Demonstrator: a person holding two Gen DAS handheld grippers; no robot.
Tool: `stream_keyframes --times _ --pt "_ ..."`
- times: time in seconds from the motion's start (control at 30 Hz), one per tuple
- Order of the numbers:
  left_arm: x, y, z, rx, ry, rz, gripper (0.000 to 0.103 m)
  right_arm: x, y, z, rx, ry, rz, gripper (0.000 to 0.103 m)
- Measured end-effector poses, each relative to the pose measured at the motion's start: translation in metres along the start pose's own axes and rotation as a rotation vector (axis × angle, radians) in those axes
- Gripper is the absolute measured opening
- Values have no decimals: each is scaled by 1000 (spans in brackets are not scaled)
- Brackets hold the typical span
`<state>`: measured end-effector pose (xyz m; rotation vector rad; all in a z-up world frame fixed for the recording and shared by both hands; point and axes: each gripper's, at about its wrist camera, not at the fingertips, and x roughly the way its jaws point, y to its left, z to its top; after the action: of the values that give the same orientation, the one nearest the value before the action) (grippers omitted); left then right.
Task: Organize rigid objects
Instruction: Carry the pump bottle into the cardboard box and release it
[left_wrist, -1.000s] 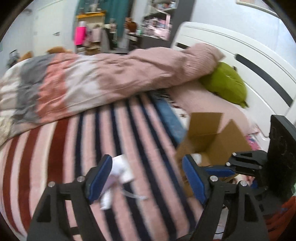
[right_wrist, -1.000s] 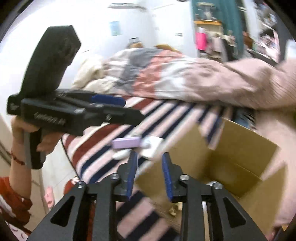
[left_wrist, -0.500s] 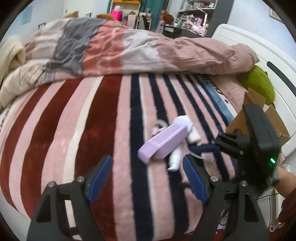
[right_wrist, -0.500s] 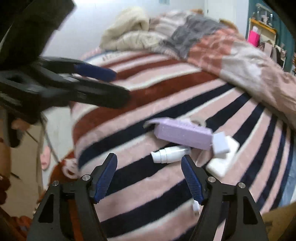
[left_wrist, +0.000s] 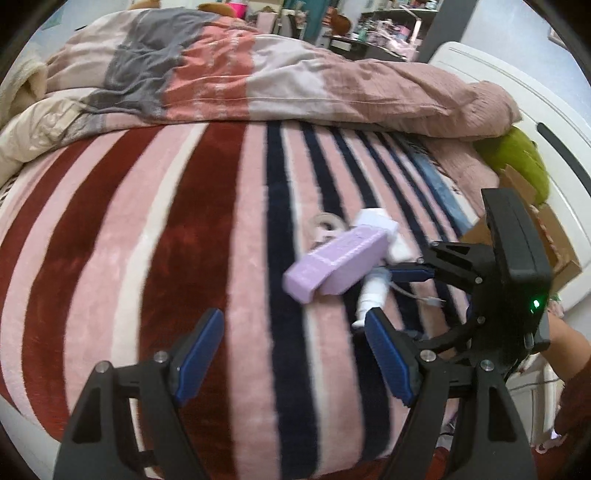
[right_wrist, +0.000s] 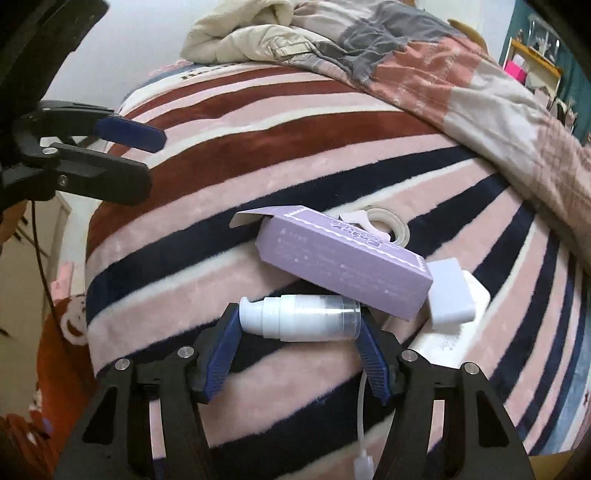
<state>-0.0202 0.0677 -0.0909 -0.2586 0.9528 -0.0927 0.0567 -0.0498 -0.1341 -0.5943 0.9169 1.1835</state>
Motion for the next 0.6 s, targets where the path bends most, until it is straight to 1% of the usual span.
stream_keyframes --times 0.03,0.1,0.13,0.2,0.27,0.3,0.33,0.37,0.4,0.43,0.5,0.6 --pt "-2 -8 2 7 2 -30 76 -9 5 0 -9 -19 9 57" --pt "-6 -21 4 20 -1 -66 76 -25 12 0 -22 -53 16 57" --pt "-10 -33 7 33 -9 -94 76 -37 16 1 -27 -78 14 57" --pt "-16 -47 12 45 -16 -129 75 -65 24 2 -35 -143 25 57" --pt "-23 -67 20 67 -29 -158 67 -89 26 4 -38 -197 23 57" --pt "-25 -76 23 81 -33 -163 53 -104 27 4 -37 -224 13 57" --pt "-29 -89 28 104 -40 -184 44 -114 28 2 -35 -240 5 57" --pt "-32 -97 32 119 -41 -209 39 -125 27 1 -32 -259 -5 57" --pt "-36 -110 37 143 -43 -242 27 -136 25 -1 -27 -275 -23 57" --pt "-38 -118 40 162 -44 -255 24 -142 23 -3 -19 -284 -39 57" --pt "-42 -146 48 225 -59 -232 24 -157 14 -11 12 -307 -61 57" --pt "-42 -182 63 286 -55 -244 24 -183 -7 -26 71 -338 -86 57"
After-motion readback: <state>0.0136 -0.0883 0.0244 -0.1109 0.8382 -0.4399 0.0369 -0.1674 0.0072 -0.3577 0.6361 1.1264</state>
